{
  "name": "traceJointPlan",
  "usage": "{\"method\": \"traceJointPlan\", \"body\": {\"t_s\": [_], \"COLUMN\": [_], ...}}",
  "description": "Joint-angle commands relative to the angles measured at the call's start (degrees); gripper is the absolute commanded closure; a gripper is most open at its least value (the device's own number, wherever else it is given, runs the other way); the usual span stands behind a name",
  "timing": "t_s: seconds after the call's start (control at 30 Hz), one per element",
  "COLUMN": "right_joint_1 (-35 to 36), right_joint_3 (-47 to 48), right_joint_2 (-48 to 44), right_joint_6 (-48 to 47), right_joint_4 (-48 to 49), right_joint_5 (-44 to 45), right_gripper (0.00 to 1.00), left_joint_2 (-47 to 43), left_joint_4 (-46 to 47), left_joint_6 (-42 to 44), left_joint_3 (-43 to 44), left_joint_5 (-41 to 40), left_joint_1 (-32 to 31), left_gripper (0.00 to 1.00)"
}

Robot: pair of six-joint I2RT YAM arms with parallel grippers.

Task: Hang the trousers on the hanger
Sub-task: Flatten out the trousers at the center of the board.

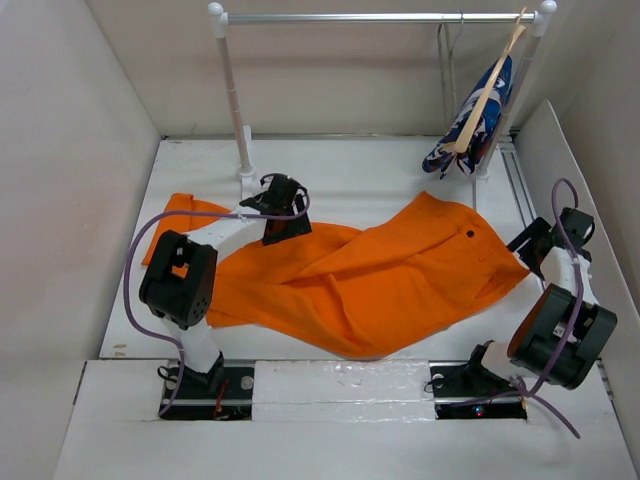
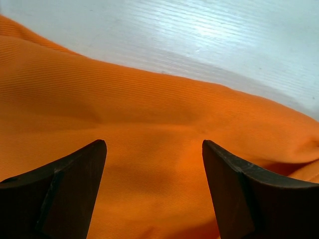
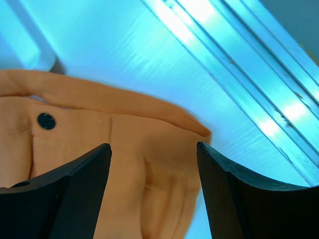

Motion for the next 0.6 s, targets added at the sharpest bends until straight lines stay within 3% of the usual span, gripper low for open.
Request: {"method": "traceJointPlan", "body": {"t_s": [0.0,0.17,0.2,0.27,0.3,0.4,0.57], "right_joint_1": [-1.0,-2.4,-2.4,-5.5,-6.7,-10.4,-16.5], "right_joint_3": [-1.2,-2.5,-2.2,-2.1,-2.2,-3.5,-7.7], "right_joint_2": [-0.4,6.1,7.1,6.8,6.4,1.8,-10.0], "right_joint_6": [2.5,1.6,1.0,0.4,-0.2,-1.3,-3.2], "right_joint_4": [-4.2,-2.5,-2.7,-3.1,-3.5,-6.2,-13.7], "right_joint_5": [8.2,5.7,5.7,3.2,2.7,3.8,4.9], "right_gripper": [0.25,0.28,0.43,0.63,0.83,1.00,1.00], "left_joint_2": [-3.5,-5.1,-4.7,-3.9,-3.7,-1.8,6.7], "left_joint_4": [2.3,0.0,-0.5,-1.6,-1.6,1.1,-0.5], "left_joint_6": [0.6,5.9,7.2,10.3,11.4,13.4,13.6], "left_joint_3": [0.2,1.4,1.8,2.8,3.3,4.9,12.7], "left_joint_5": [2.7,6.6,8.7,8.9,10.1,13.1,9.5], "left_joint_1": [-2.3,-5.9,-7.9,-10.4,-12.7,-15.4,-16.8], "left_gripper": [0.27,0.31,0.31,0.31,0.31,0.29,0.28]}}
